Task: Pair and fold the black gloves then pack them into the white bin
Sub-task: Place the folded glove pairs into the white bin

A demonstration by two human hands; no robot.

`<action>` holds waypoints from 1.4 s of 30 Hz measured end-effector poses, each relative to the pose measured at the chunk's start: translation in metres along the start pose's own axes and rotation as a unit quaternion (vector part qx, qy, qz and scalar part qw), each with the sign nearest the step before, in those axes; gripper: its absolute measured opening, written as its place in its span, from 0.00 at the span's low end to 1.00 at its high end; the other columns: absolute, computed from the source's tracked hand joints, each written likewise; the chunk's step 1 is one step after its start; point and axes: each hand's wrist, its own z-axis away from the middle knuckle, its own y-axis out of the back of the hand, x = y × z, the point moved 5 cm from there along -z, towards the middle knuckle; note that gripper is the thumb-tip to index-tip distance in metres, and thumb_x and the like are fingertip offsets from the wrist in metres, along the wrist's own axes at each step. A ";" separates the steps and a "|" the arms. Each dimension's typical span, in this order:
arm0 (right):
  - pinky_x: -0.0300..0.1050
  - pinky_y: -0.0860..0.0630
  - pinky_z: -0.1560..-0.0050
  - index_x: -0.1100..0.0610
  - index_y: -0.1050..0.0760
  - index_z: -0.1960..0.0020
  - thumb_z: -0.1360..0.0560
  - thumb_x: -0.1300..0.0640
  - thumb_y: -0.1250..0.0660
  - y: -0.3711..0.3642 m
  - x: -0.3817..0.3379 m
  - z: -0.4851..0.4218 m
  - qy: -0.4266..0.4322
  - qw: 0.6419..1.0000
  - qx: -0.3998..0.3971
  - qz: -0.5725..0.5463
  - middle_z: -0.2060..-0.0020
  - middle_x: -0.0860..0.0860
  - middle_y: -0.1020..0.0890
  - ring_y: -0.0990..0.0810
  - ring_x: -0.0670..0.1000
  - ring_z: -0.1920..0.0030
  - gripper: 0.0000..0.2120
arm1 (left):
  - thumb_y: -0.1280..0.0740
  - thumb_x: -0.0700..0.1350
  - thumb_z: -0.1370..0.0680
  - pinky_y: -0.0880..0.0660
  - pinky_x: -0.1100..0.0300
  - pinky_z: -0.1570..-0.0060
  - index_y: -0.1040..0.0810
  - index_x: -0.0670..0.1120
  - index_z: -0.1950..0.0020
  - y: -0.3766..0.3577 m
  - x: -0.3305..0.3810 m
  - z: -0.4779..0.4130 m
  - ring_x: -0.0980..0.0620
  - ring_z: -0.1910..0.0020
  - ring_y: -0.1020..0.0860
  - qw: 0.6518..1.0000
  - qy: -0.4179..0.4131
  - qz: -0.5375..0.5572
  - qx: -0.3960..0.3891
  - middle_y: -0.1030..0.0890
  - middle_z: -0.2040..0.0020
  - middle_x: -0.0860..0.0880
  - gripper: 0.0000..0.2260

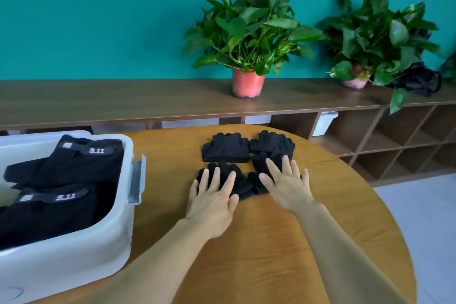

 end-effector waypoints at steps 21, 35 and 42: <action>0.59 0.57 0.23 0.43 0.64 0.21 0.17 0.40 0.63 -0.021 -0.007 0.067 -0.049 0.997 -0.052 0.019 0.21 0.56 0.60 0.59 0.59 0.21 0.26 | 0.56 0.55 0.15 0.59 0.51 0.24 0.60 0.62 0.21 -0.021 -0.005 0.074 0.52 0.24 0.71 0.996 -0.075 0.027 -0.029 0.67 0.21 0.56 0.23; 0.59 0.58 0.23 0.42 0.63 0.21 0.18 0.39 0.62 -0.036 -0.029 0.166 -0.071 0.996 -0.051 0.001 0.21 0.55 0.60 0.59 0.58 0.21 0.27 | 0.56 0.56 0.15 0.60 0.54 0.23 0.59 0.62 0.21 -0.029 -0.032 0.183 0.53 0.23 0.70 0.992 -0.127 0.008 -0.015 0.64 0.20 0.55 0.23; 0.59 0.57 0.23 0.42 0.62 0.21 0.18 0.39 0.62 -0.041 -0.038 0.194 -0.075 0.996 -0.047 -0.003 0.21 0.55 0.59 0.59 0.58 0.21 0.27 | 0.58 0.59 0.17 0.61 0.55 0.24 0.57 0.64 0.22 -0.031 -0.057 0.224 0.56 0.24 0.70 0.990 -0.138 0.021 -0.006 0.63 0.21 0.58 0.22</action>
